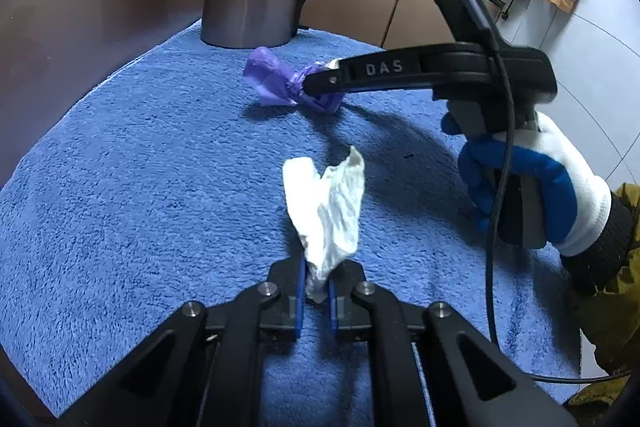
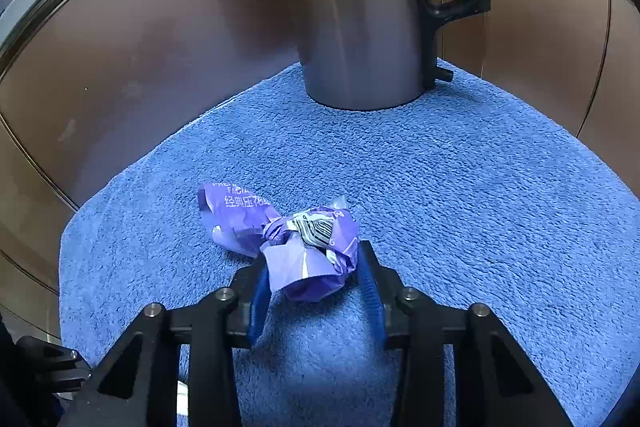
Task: Collect trash
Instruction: 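Grasp the white tissue with the left tool while the right tool grasps the purple bag, then carry the tissue and purple bag to the bin and open both tools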
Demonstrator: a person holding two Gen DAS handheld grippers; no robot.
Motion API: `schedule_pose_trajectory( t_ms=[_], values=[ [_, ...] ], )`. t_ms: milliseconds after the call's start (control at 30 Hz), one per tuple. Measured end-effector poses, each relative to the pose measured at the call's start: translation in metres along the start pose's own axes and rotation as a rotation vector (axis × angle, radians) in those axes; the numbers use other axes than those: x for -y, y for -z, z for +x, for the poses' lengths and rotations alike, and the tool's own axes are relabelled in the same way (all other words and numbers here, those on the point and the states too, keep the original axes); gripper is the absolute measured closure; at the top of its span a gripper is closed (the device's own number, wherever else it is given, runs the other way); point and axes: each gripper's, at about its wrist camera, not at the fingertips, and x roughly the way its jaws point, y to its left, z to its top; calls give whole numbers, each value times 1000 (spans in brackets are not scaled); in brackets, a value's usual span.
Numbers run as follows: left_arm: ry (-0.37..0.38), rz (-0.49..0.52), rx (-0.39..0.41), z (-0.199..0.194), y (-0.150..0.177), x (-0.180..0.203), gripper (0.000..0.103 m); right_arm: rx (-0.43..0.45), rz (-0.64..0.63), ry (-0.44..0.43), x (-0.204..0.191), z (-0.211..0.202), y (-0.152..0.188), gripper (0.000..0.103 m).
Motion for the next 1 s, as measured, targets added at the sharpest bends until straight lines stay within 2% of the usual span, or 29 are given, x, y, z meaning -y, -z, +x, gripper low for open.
schedule_pose_trajectory(
  t_ms=[167, 400, 667, 1000],
  values=[
    [-9, -13, 16, -9, 0, 0, 95, 6, 4, -3, 1, -16, 3, 69],
    [-31, -22, 47, -29, -1, 5, 95, 45, 16, 5, 6, -58, 14, 69],
    [-66, 3, 71, -47, 2, 30, 95, 99, 33, 44, 16, -120, 47, 69],
    [-66, 42, 91, -62, 7, 64, 95, 136, 93, 128, 36, -179, 92, 69]
  ],
)
